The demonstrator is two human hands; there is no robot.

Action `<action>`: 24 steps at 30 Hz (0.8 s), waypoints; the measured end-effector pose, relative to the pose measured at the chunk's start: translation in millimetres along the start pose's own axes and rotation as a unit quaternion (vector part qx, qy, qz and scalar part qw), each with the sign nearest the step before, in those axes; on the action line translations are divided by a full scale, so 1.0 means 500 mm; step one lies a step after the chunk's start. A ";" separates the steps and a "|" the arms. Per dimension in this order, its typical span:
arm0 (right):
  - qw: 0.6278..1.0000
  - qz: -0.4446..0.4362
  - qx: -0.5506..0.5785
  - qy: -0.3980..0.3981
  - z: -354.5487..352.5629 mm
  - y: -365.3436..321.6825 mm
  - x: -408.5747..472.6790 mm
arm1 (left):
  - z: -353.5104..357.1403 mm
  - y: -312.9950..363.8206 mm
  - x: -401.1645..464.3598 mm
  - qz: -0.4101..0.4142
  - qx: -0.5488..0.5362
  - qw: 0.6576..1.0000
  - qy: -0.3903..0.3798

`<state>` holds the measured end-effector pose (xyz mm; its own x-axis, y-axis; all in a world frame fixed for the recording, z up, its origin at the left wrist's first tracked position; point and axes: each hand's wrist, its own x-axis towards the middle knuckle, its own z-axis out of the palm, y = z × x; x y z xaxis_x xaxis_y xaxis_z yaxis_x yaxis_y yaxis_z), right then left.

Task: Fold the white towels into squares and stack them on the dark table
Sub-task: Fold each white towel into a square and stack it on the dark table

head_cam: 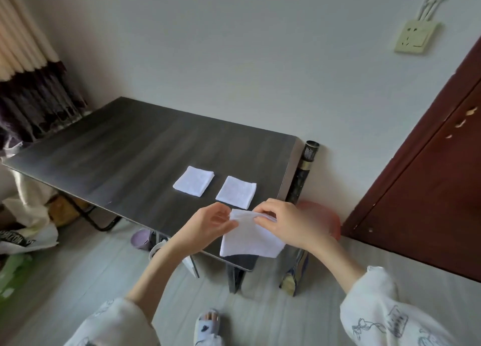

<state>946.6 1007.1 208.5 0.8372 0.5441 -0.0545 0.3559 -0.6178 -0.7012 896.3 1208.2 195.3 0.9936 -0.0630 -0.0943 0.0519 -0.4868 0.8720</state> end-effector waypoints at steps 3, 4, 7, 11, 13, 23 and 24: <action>0.998 0.058 0.035 0.001 0.005 0.034 0.111 | -0.045 -0.024 0.115 0.018 -0.011 0.999 -0.045; 0.996 0.081 0.048 0.009 0.008 0.049 0.147 | -0.060 -0.035 0.156 0.017 -0.010 0.998 -0.062; 0.978 0.151 0.139 0.026 0.019 0.086 0.242 | -0.104 -0.074 0.277 -0.004 -0.001 0.996 -0.087; 0.851 0.247 0.462 0.044 0.051 0.127 0.342 | -0.149 -0.128 0.410 -0.053 -0.014 0.993 -0.100; 0.779 0.276 0.559 0.059 0.070 0.146 0.382 | -0.157 -0.148 0.465 -0.076 -0.035 0.990 -0.114; 0.767 0.424 0.470 0.106 0.133 0.250 0.491 | -0.107 -0.272 0.639 -0.231 -0.074 0.950 -0.195; 0.772 0.437 0.449 0.104 0.137 0.261 0.498 | -0.099 -0.283 0.648 -0.242 -0.066 0.946 -0.204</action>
<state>1173.2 1101.1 54.8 0.6762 -0.0188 -0.7364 -0.7366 -0.0027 -0.6763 1216.0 1299.8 65.3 0.7304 -0.2045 -0.6517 0.5295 -0.4331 0.7294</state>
